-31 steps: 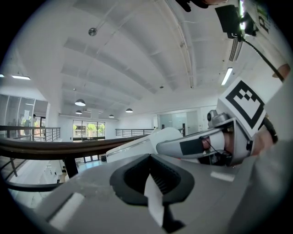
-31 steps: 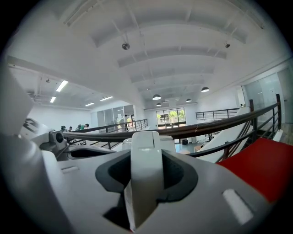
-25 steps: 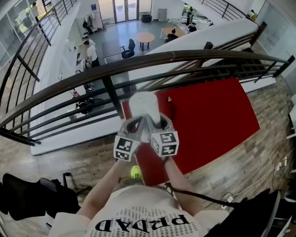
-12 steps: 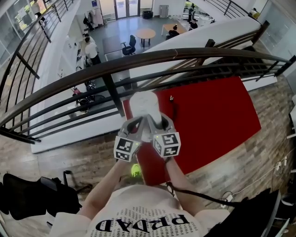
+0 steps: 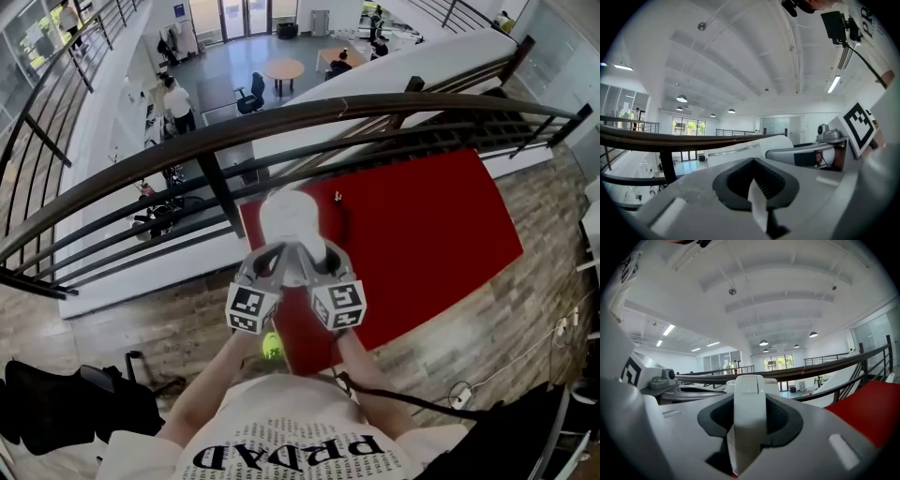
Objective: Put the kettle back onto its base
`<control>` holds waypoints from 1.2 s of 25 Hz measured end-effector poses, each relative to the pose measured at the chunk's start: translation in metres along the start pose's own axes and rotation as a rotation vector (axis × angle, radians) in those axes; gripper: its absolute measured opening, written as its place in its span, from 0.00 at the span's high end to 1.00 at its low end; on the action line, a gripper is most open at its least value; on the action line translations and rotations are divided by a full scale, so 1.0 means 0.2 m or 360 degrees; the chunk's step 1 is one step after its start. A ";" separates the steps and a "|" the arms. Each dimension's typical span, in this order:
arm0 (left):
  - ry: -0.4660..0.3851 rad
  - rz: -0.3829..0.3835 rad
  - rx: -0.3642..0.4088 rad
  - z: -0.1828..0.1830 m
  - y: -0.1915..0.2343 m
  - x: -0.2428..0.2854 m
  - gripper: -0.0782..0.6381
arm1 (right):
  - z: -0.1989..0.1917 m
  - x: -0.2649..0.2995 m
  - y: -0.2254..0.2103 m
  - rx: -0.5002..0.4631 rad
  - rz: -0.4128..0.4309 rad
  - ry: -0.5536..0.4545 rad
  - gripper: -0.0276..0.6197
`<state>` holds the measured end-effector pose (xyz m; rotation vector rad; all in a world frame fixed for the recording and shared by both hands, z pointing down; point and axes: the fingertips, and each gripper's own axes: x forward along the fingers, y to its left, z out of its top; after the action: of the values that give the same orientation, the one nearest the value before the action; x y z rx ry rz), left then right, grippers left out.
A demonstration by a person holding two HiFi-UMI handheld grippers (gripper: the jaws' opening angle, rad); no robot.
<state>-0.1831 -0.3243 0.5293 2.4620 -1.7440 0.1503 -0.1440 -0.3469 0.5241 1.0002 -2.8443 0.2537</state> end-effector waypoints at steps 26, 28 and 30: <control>0.0025 -0.0025 0.0012 -0.07 -0.17 -0.12 0.90 | -0.11 -0.18 0.06 -0.0149 -0.0029 0.0077 0.73; 0.0023 -0.0028 0.0012 -0.07 -0.18 -0.12 0.90 | -0.12 -0.20 0.05 -0.0150 -0.0035 0.0080 0.73; 0.0021 -0.0032 0.0010 -0.07 -0.19 -0.13 0.90 | -0.13 -0.21 0.05 -0.0152 -0.0041 0.0082 0.73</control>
<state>-0.1560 -0.2864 0.5375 2.4765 -1.7156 0.1698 -0.1168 -0.3081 0.5415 0.9957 -2.7667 0.1377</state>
